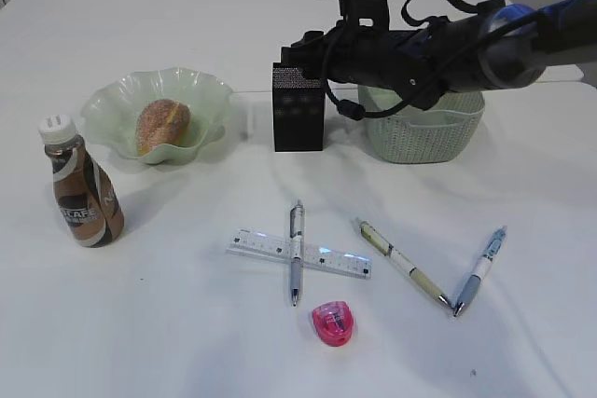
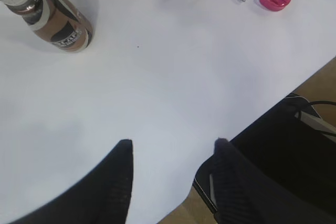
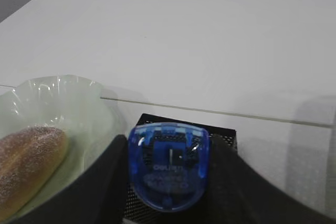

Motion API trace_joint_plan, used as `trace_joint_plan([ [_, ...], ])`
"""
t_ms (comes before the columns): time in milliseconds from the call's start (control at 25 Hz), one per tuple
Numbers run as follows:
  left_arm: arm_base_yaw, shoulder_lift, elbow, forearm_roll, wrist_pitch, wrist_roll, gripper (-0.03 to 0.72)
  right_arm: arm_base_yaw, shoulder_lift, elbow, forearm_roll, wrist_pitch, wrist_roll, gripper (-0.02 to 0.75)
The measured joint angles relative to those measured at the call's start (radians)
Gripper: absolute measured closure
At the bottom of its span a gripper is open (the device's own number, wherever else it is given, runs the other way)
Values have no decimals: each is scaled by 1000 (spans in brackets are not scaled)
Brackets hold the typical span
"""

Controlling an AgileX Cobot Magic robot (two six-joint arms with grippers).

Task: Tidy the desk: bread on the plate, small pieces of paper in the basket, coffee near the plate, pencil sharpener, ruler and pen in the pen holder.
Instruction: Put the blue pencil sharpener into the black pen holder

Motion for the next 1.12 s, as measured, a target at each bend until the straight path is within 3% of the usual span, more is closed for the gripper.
trace_joint_plan([
  [1120,0,0,0,-2,0,0,347,-6,2,0,-59,-35,-14,393],
])
